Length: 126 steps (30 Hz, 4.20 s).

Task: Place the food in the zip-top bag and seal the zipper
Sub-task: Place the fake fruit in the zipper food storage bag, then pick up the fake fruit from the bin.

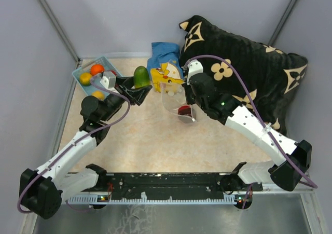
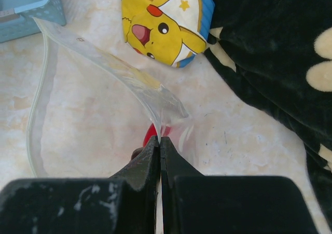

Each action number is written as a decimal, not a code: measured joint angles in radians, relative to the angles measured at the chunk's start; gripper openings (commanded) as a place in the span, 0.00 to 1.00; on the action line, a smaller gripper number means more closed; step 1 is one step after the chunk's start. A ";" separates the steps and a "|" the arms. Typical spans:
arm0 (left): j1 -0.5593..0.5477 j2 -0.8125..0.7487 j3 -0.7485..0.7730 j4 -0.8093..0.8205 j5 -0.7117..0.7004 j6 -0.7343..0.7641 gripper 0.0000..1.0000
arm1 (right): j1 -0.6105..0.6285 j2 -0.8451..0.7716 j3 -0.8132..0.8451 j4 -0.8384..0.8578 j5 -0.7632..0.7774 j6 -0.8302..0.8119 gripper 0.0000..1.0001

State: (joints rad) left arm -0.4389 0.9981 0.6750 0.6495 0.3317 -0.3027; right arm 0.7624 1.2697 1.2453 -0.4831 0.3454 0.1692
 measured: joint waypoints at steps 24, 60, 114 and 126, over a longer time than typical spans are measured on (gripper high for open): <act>-0.248 0.403 -0.006 0.615 0.081 0.233 0.45 | 0.000 -0.014 0.007 -0.027 -0.037 0.017 0.00; -0.284 0.414 -0.019 0.473 -0.069 0.361 0.94 | 0.000 -0.025 0.007 -0.027 -0.059 0.017 0.00; 0.486 0.871 0.850 -0.835 -0.518 0.078 0.94 | 0.000 -0.028 -0.021 0.014 -0.122 0.005 0.00; 0.535 1.158 1.020 -0.717 -0.568 0.147 0.91 | 0.000 -0.039 -0.027 -0.002 -0.152 0.006 0.00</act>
State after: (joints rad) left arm 0.0959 2.1559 1.6947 -0.0677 -0.2359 -0.1555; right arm 0.7624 1.2308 1.2182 -0.4854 0.1936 0.1749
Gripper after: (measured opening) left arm 0.920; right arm 0.008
